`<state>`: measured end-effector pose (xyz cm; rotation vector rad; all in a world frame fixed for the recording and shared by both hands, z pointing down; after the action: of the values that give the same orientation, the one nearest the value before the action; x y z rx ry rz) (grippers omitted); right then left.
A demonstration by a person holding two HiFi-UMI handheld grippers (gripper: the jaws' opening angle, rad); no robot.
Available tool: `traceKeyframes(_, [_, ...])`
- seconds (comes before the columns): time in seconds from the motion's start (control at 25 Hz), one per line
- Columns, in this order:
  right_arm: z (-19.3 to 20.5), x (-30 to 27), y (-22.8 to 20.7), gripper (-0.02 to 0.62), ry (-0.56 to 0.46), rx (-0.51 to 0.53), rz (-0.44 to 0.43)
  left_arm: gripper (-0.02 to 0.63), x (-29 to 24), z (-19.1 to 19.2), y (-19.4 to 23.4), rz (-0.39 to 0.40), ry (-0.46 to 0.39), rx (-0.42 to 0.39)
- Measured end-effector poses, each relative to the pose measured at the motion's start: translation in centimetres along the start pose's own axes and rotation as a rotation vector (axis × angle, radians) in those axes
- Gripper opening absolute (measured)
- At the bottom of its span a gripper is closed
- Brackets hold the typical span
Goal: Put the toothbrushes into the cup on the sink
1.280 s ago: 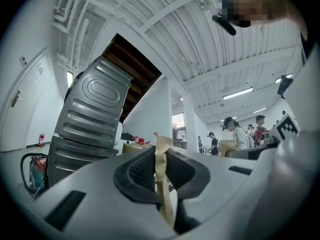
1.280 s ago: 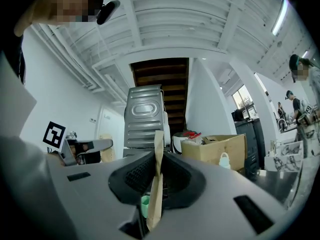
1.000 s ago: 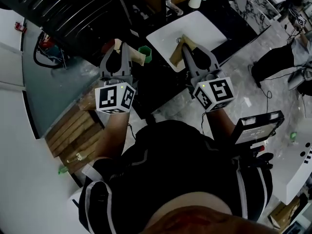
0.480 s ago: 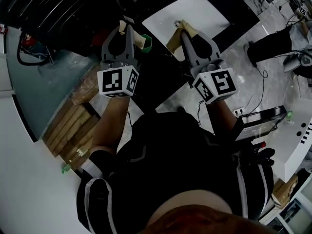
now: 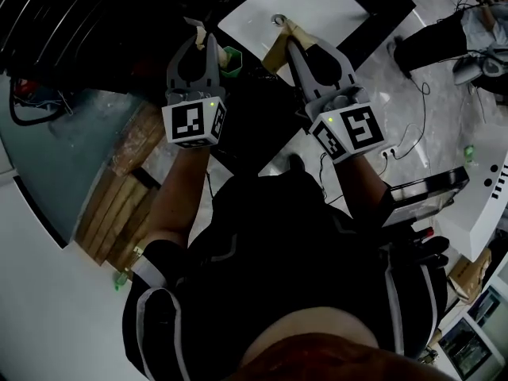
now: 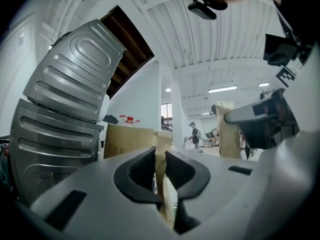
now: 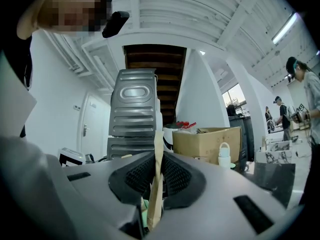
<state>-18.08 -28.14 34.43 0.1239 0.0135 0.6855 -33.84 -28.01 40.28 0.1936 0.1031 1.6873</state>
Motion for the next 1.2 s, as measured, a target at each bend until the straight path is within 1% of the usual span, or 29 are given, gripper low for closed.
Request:
traceKeyframes(0.12, [0.6,0.0,0.4,0.052,0.009,0.0,0.014,0.037,-0.1,1.7,0.2,0.012,0.03,-0.01])
traceKeyframes(0.32, [1.6,0.0,0.7,0.052,0.026,-0.01,0.043,0.037,-0.3,3.7,0.5,0.01,0.062,-0.005])
traceKeyframes(0.52, [2.2,0.5,0.9,0.052,0.033,-0.014,0.07,0.037,-0.1,4.3,0.4,0.02,0.056,-0.012])
traceKeyframes(0.72, [2.1,1.1,1.4,0.052,0.038,-0.016,0.073,0.038,0.9,4.4,0.7,-0.001,0.052,-0.012])
traceKeyframes(1.0, [2.3,0.7,1.2,0.052,0.038,-0.019,0.08,0.041,0.0,5.0,1.0,0.009,0.081,-0.03])
traceKeyframes(1.08, [2.2,0.6,1.1,0.052,0.033,-0.012,0.077,0.049,-0.1,4.9,1.2,-0.001,0.087,-0.036])
traceKeyframes(1.2, [1.9,0.9,1.4,0.052,0.027,-0.006,0.076,0.093,0.2,4.8,1.3,-0.014,0.096,-0.036])
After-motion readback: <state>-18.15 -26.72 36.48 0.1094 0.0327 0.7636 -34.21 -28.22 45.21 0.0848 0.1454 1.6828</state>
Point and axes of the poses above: the fingertips, and each gripper's own axes: x backward along the fingers, y to its left, z out of its underside, the point moved 2 cm from there along x, backward along the fingers, and after that the axes turned 10 degrees about x, right-handed, at the moved point
